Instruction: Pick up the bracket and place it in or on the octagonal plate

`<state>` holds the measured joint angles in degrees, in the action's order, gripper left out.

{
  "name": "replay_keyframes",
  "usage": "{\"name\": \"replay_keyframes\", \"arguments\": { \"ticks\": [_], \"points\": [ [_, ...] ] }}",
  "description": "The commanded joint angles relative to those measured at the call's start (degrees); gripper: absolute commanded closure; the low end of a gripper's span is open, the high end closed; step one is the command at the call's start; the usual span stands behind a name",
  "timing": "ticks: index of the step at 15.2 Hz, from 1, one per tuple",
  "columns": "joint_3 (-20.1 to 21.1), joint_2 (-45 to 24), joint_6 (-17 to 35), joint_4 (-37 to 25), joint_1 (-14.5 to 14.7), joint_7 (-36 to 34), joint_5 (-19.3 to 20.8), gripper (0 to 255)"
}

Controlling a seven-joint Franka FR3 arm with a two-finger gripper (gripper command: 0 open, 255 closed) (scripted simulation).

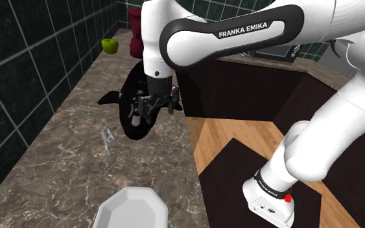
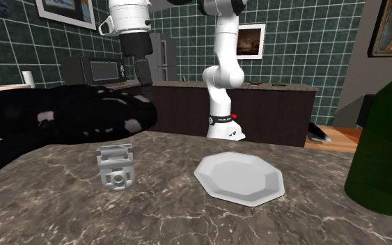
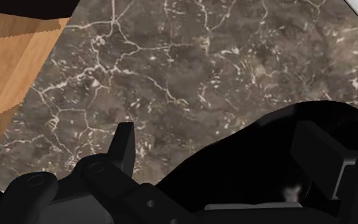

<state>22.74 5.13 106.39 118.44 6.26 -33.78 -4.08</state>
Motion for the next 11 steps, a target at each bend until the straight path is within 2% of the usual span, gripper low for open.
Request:
{"name": "replay_keyframes", "arguments": {
  "ticks": [1, 6, 11],
  "points": [
    [1.3, -4.55, 4.12, -3.95, 0.73, -3.05, 1.63, 0],
    [2.98, -15.75, 5.42, -12.93, 3.65, -9.08, 6.46, 0],
    [3.1, -27.44, 4.7, -24.3, 8.05, -14.12, 11.47, 0]
  ]
}}
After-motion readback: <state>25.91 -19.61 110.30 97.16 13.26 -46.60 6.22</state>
